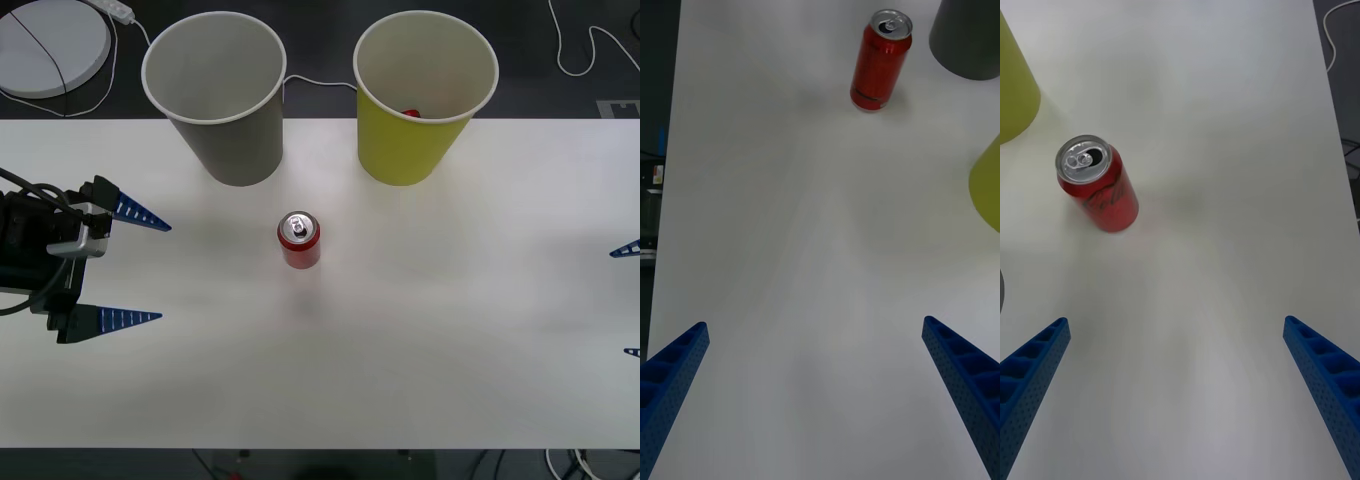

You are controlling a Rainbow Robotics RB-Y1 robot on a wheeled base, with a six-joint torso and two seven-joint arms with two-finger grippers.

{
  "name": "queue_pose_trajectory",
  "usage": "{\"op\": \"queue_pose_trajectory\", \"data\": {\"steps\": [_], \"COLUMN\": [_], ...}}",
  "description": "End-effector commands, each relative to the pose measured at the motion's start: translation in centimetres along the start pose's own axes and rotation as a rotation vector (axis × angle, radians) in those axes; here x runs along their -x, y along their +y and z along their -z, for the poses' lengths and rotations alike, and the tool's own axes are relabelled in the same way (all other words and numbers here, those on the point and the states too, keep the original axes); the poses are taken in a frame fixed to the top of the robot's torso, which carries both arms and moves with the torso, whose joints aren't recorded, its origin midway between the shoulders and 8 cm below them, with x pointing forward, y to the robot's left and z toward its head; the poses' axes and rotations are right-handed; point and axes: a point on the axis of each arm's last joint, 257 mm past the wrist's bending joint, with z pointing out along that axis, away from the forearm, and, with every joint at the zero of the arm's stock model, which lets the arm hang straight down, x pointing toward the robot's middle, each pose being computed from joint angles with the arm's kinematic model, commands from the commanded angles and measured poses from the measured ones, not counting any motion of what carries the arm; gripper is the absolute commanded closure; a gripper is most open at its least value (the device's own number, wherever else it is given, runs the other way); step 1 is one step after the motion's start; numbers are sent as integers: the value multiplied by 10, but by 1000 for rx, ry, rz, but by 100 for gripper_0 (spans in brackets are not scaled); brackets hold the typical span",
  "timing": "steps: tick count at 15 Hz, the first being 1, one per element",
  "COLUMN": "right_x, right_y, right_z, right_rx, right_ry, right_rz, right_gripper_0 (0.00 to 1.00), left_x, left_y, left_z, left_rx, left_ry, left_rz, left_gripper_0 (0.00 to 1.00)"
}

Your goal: Put the can into the green bin and the plastic bottle into the gray bin

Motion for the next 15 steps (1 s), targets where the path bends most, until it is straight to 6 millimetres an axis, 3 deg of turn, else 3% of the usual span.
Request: {"op": "queue_pose_trajectory", "data": {"steps": [1,9,15], "right_x": [0,8,12], "right_y": [0,6,-10], "right_z": [0,-15,-59], "right_rx": [0,7,-93], "right_ry": [0,-61,-163], "right_rz": [0,-12,-69], "right_gripper_0": [0,0,0], "left_x": [0,0,0], "left_y": [0,0,0], "left_z": [0,0,0], "left_rx": [0,0,0], "left_ry": [0,0,0], "left_rz": [0,0,0], "left_gripper_0": [0,0,0]}}
